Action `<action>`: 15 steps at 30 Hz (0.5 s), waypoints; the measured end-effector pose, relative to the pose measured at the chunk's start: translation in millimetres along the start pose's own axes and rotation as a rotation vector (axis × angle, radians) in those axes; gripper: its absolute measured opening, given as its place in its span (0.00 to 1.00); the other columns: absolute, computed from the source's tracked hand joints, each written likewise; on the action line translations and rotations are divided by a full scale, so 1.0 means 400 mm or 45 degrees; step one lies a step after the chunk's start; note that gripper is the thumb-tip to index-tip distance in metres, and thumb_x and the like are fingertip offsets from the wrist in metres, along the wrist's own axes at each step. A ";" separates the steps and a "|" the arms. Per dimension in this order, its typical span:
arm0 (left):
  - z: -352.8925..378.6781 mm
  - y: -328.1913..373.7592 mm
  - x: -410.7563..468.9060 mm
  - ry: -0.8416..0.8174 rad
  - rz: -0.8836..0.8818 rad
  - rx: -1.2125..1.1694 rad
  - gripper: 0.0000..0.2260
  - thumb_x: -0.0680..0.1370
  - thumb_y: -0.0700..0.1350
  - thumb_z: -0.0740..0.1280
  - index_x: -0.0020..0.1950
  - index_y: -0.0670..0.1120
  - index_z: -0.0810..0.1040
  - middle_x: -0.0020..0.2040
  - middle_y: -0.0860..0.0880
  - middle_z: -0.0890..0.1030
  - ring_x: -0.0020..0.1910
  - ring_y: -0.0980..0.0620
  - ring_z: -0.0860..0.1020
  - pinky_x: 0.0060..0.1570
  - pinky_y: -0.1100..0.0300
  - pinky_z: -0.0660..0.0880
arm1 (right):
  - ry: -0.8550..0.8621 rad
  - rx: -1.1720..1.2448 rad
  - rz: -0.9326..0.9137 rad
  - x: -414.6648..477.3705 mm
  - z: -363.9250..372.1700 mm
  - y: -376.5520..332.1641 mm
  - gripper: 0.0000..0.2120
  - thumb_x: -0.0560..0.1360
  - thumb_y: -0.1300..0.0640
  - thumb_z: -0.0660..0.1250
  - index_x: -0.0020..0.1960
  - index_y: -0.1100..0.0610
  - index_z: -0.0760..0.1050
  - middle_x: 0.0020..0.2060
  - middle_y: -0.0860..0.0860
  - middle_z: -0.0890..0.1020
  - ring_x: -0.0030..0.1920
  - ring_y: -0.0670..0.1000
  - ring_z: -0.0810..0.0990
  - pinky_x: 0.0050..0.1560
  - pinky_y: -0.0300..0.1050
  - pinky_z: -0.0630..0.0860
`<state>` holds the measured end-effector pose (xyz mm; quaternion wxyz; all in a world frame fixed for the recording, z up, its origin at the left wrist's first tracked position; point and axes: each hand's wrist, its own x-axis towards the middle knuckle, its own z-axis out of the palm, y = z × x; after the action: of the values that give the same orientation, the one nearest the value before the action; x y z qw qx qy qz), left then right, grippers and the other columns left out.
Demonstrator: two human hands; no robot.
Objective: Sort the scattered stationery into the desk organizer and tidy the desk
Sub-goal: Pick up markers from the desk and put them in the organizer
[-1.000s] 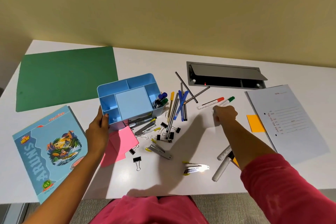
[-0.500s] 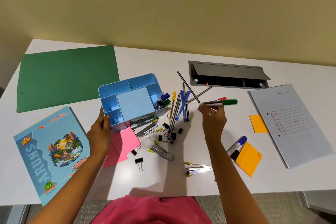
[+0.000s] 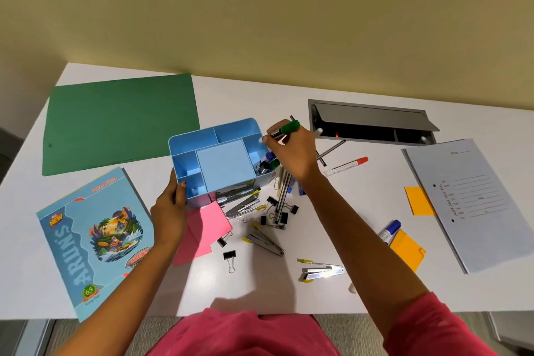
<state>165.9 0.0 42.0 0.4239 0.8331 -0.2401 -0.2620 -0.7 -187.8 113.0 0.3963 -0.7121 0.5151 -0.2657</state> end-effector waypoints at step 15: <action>0.005 -0.002 -0.002 0.006 0.036 0.023 0.19 0.84 0.49 0.54 0.75 0.54 0.64 0.57 0.39 0.81 0.48 0.40 0.78 0.49 0.43 0.75 | 0.029 -0.262 -0.085 -0.010 0.064 -0.012 0.04 0.73 0.60 0.70 0.45 0.61 0.82 0.41 0.53 0.83 0.38 0.45 0.75 0.32 0.25 0.62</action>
<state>164.2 -0.3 40.4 0.4205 0.8341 -0.2532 -0.2517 20.6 -175.7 103.1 0.3061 -0.7628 0.5200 -0.2325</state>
